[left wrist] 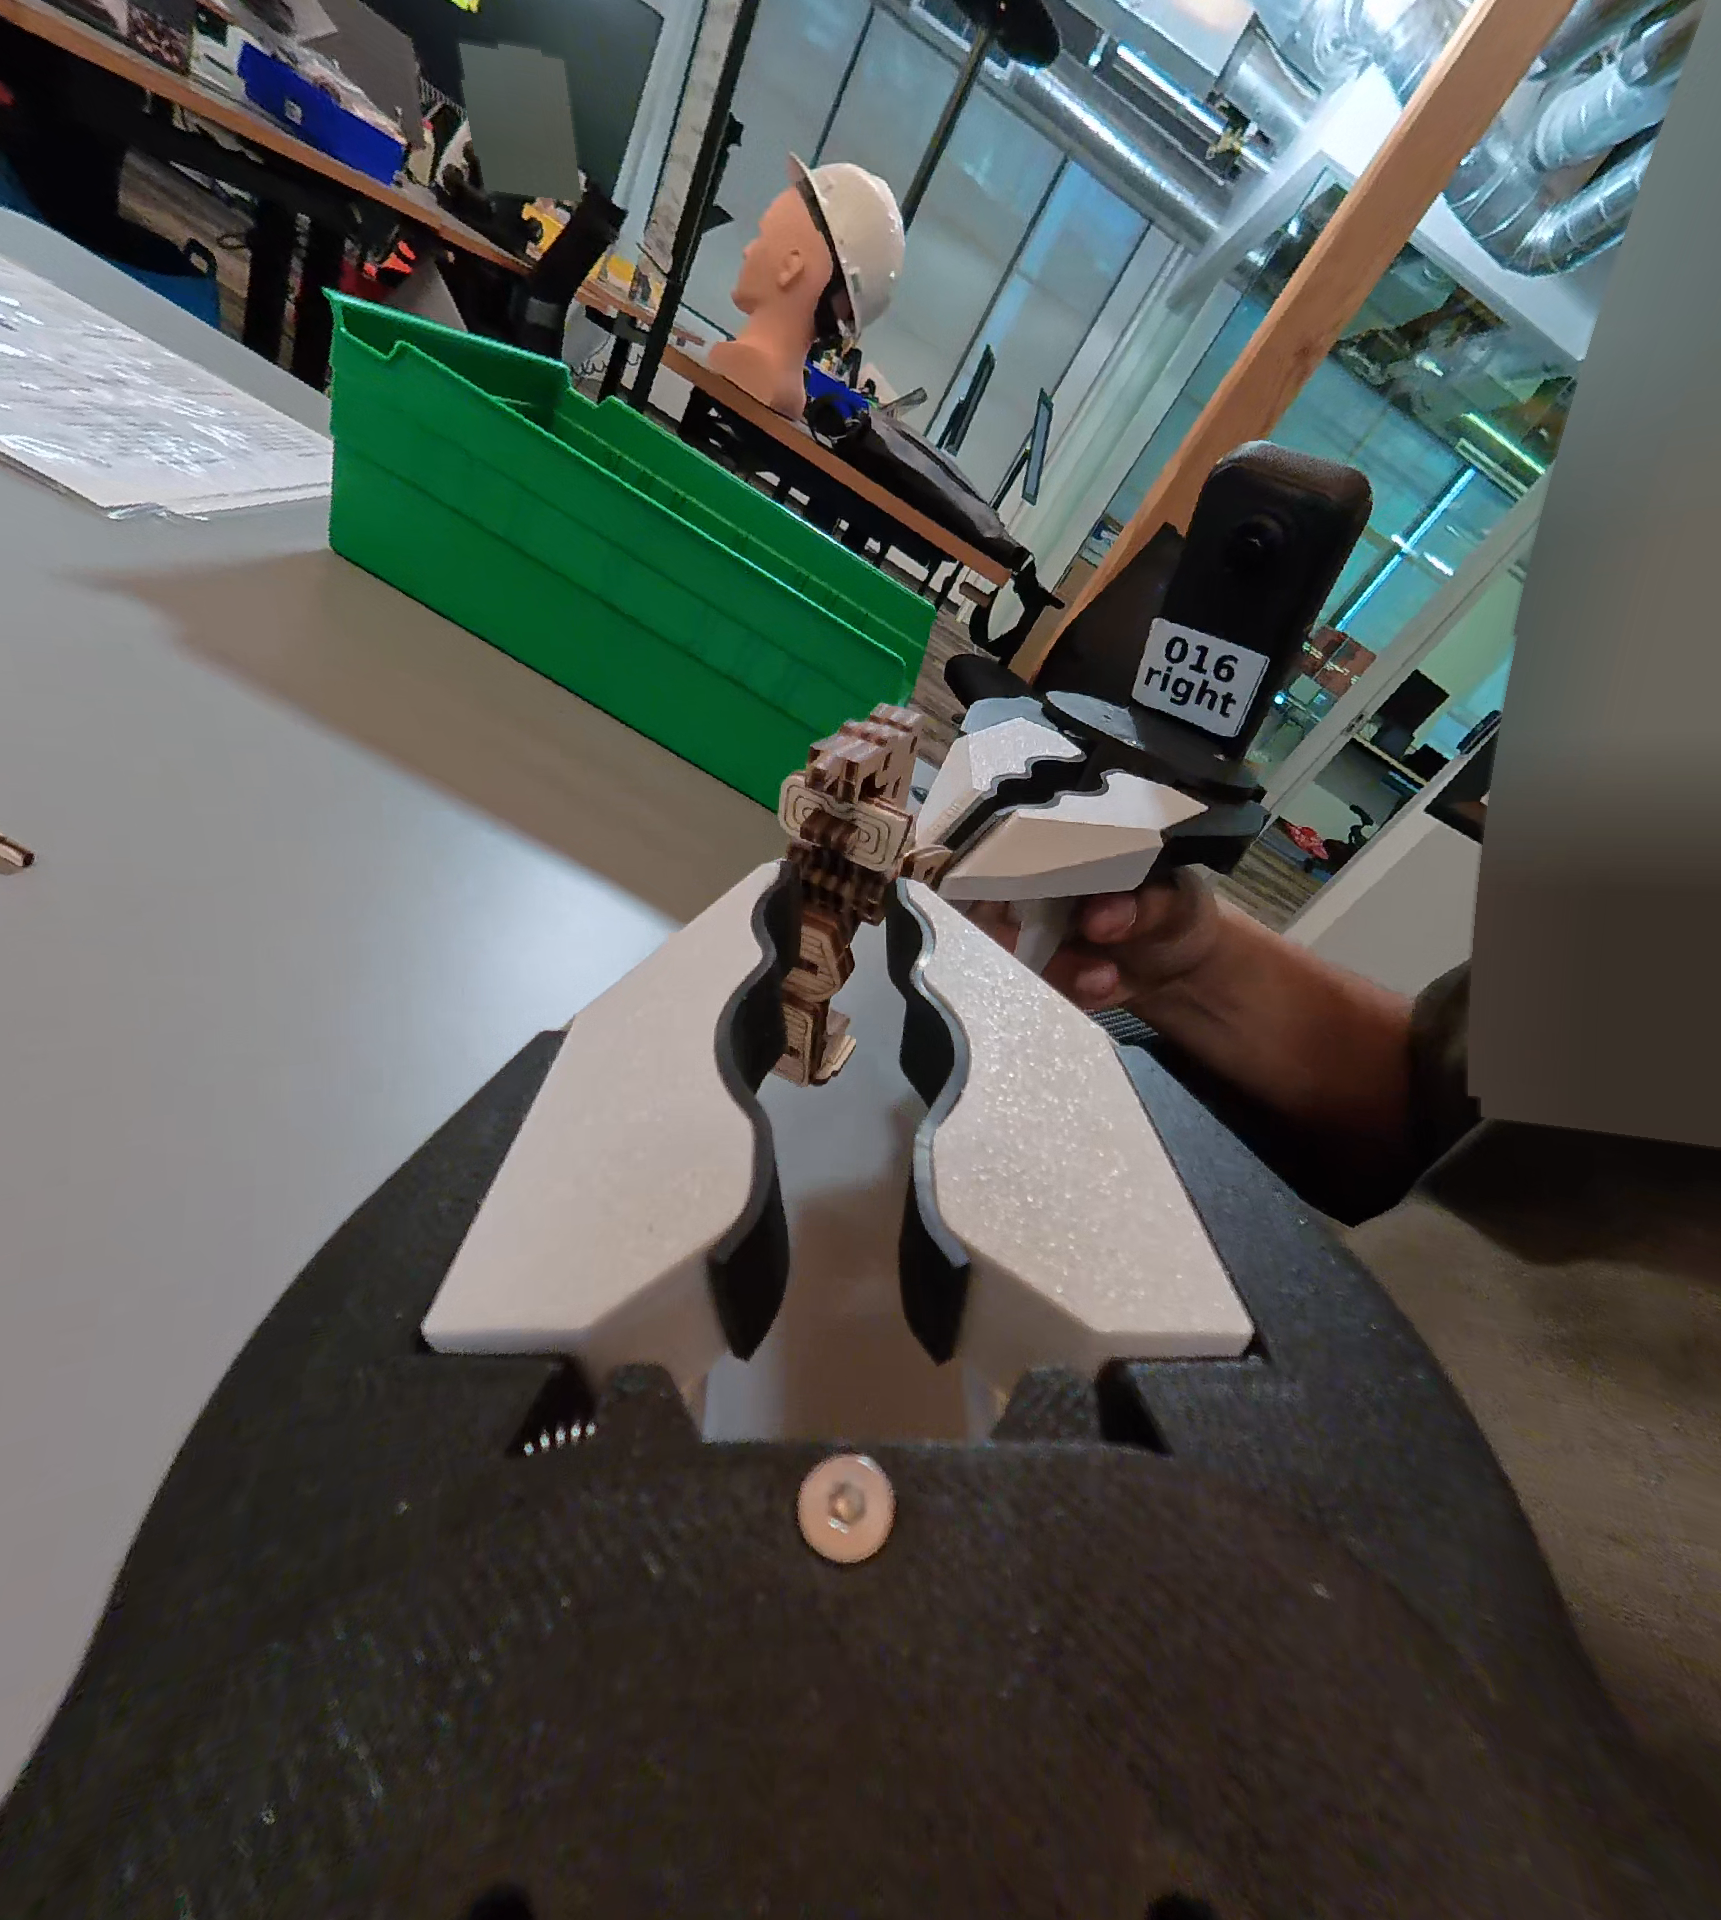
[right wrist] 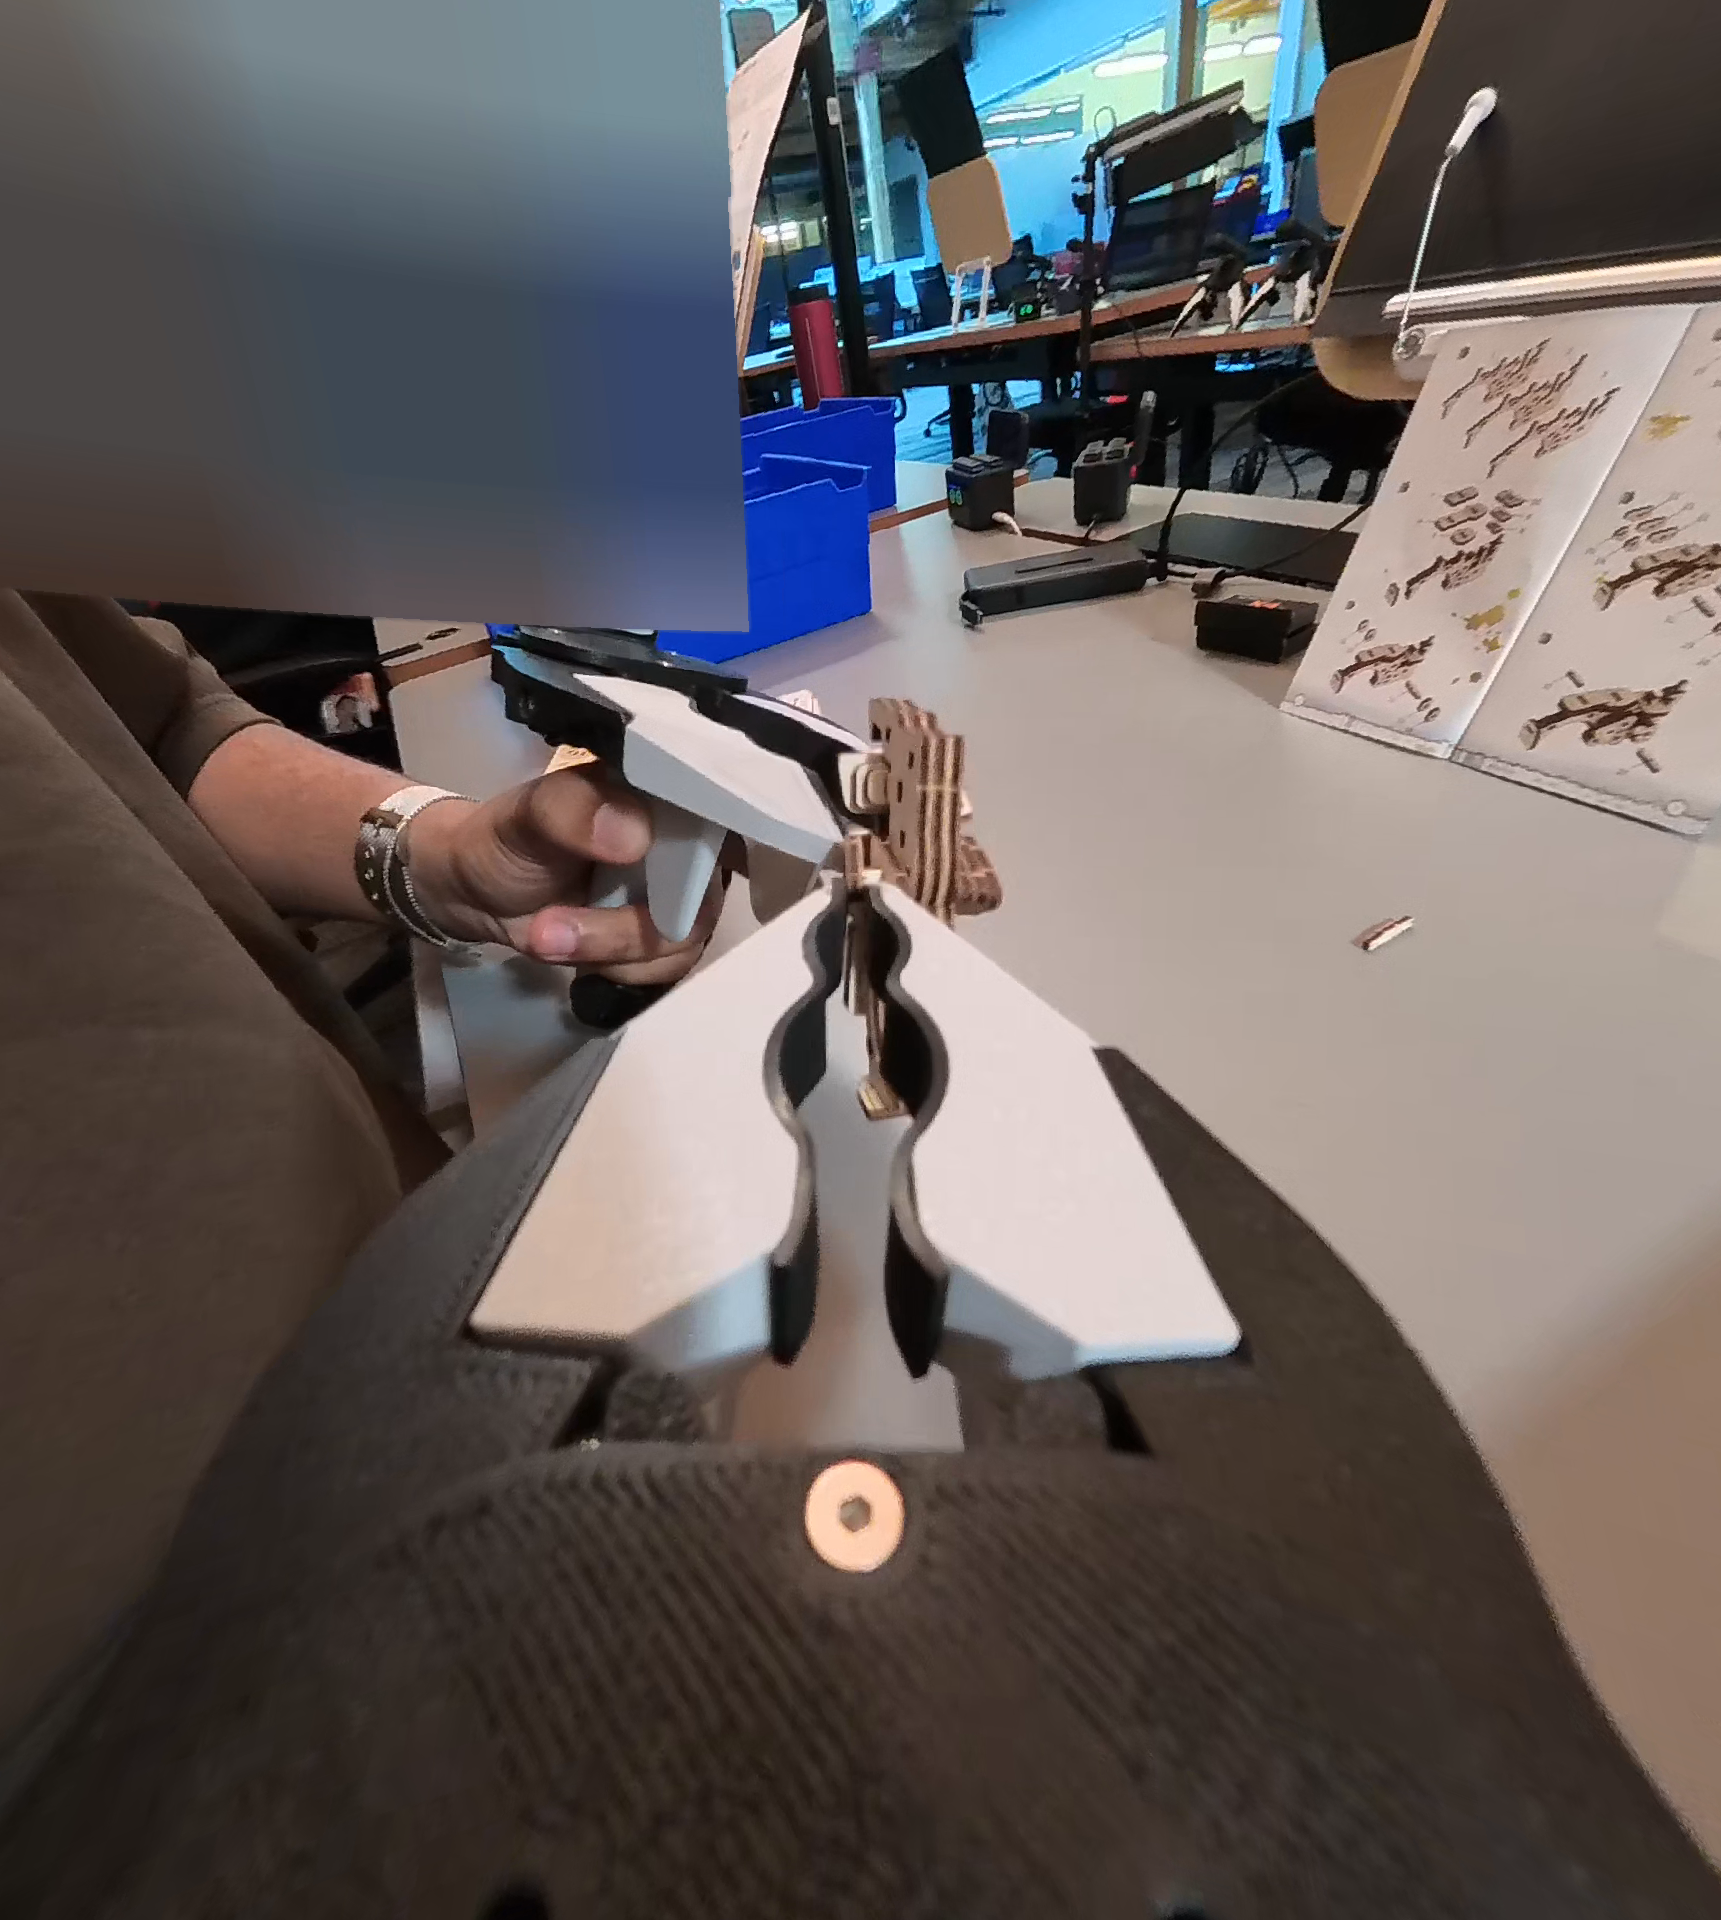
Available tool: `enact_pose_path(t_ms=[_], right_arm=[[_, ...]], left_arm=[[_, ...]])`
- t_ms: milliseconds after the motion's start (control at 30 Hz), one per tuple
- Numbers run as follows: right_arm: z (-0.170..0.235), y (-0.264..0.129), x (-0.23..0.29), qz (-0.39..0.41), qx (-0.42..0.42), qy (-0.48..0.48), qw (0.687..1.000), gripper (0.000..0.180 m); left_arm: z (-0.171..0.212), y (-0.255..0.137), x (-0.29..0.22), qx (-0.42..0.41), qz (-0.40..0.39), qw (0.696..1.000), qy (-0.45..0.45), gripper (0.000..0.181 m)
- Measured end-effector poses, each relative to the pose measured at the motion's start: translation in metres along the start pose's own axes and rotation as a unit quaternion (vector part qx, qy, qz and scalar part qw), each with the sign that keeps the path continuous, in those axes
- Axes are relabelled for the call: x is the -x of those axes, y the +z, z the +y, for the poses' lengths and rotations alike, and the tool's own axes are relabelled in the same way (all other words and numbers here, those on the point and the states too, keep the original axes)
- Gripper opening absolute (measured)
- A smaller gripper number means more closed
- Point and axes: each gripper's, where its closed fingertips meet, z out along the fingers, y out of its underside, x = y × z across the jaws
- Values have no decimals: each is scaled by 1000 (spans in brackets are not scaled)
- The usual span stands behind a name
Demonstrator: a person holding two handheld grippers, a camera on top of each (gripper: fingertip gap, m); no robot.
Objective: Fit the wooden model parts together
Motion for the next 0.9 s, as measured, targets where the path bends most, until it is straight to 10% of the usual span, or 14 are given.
enact_pose_path(t_ms=[533, 900], right_arm=[[-12, -14, 14, -152, -54, 142, 977, 1], [-3, -9, 11, -25, 3, -109, 994, 1]], left_arm=[[-1, 3, -16, -5, 73, 993, -94, 13], [2, 3, -9, -3, 42, 995, -92, 13]])
